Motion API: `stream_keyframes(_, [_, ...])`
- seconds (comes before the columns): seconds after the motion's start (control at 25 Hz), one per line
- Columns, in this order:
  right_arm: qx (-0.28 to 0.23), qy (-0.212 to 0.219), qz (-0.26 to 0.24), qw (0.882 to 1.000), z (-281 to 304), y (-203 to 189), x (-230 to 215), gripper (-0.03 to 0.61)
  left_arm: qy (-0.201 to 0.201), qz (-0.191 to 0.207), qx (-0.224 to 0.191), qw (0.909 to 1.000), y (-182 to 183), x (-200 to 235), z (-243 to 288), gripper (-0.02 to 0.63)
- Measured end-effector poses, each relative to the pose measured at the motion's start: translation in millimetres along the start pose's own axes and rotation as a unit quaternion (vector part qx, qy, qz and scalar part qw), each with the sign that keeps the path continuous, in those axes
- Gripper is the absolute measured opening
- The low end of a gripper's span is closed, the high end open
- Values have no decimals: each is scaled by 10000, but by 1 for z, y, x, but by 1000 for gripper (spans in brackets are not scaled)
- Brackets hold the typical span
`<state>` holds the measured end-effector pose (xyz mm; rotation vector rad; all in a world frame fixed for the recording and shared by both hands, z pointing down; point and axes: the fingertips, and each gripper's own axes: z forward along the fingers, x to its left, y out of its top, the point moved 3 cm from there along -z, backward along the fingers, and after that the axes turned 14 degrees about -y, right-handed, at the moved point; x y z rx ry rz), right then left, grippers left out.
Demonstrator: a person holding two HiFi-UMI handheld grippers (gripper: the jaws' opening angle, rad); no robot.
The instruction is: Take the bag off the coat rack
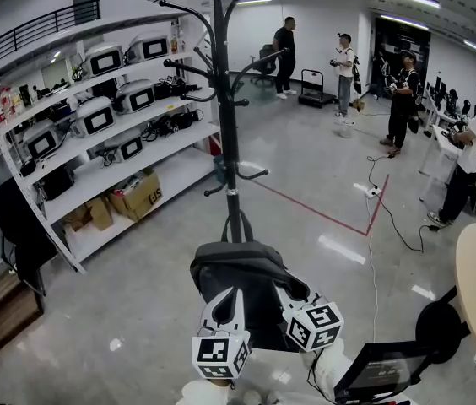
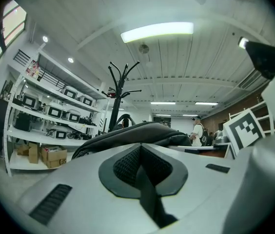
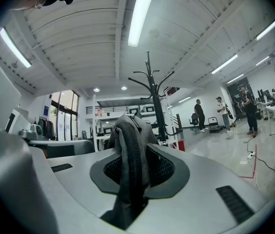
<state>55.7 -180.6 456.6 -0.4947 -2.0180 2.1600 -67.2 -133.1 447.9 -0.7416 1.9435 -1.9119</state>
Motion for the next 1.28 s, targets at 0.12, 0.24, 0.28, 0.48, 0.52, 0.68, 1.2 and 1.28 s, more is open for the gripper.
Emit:
stream_keyframes(0.12, [32, 41, 16, 10000, -3, -2, -4, 74, 26, 23, -14, 10000, 0, -7, 2, 2])
stream_keyframes(0.24, [42, 73, -74, 9999, -4, -1, -6, 74, 64, 12, -54, 10000, 3, -11, 4, 2])
stream_keyframes(0.28, [43, 73, -110, 9999, -4, -1, -6, 74, 71, 13, -60, 10000, 3, -12, 4, 2])
stream_keyframes(0.48, [28, 108, -236, 9997, -2, 0, -9, 73, 124, -1, -74, 9999, 2, -13, 8, 2])
stream_keyframes(0.52, [20, 111, -243, 9996, -2, 1, -10, 74, 128, 0, -75, 9999, 2, -13, 8, 2])
stream_keyframes(0.68, [33, 91, -211, 9997, -3, 3, -15, 73, 134, -9, -78, 9999, 3, -16, 11, 2])
stream_keyframes(1.2, [43, 72, -168, 9998, -3, 5, -15, 72, 104, 82, -47, 9999, 7, -15, 13, 2])
stream_keyframes(1.28, [34, 83, -158, 9998, -3, 5, -14, 72, 104, 97, -42, 9999, 8, -15, 11, 2])
